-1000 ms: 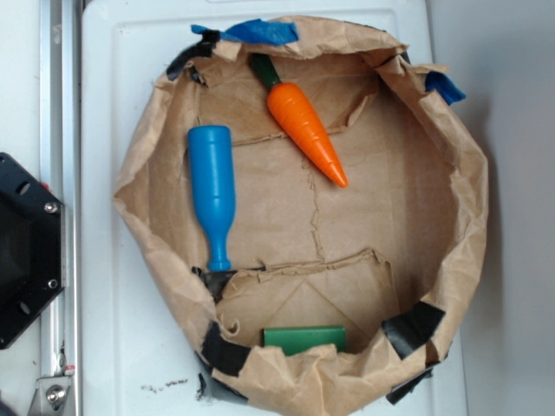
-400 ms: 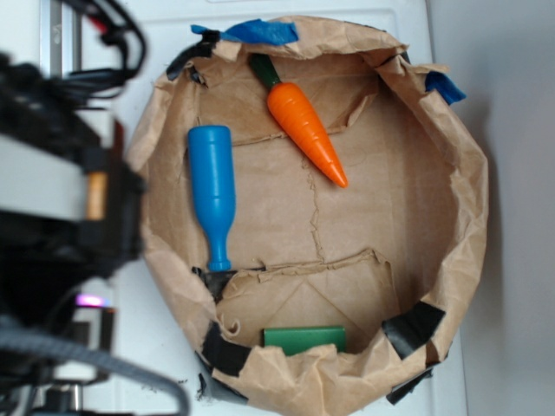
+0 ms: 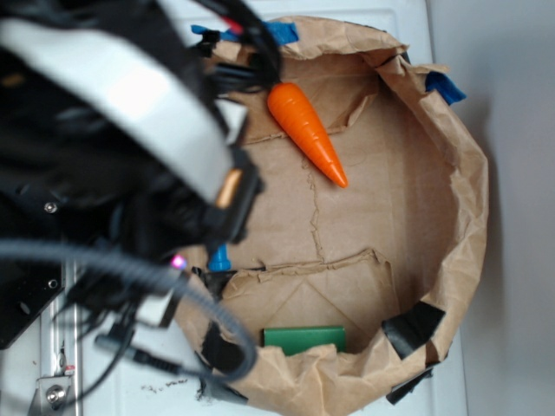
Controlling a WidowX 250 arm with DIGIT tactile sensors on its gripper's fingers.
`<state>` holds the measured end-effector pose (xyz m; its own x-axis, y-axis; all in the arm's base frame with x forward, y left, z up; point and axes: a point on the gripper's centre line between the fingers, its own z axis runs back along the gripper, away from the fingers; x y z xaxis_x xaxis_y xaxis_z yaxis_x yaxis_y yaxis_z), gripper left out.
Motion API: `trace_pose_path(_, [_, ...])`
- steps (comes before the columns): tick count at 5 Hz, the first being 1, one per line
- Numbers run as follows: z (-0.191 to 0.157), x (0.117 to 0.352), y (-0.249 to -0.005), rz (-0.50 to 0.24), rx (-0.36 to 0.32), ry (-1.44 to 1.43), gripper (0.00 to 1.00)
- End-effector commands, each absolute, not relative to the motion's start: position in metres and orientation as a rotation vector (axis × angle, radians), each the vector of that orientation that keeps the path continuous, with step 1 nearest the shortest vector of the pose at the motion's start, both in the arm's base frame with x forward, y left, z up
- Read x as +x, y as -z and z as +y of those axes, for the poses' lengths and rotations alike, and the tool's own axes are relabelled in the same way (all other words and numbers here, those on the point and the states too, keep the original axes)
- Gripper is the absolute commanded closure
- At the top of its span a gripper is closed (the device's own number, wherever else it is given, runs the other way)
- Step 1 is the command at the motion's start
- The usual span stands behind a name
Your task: Grab the carrot.
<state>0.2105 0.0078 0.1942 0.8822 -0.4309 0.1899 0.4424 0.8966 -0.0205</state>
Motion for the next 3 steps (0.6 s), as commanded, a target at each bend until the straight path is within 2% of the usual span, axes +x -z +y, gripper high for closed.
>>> trace_pose_path(1, [0.035, 0.247, -0.177, -0.137, 0.005, 0.528, 0.0])
trace_pose_path(2, [0.04, 0.265, -0.155, -0.121, 0.069, 0.531, 0.0])
trace_pose_path(3, [0.045, 0.277, -0.146, -0.152, 0.131, 0.531, 0.0])
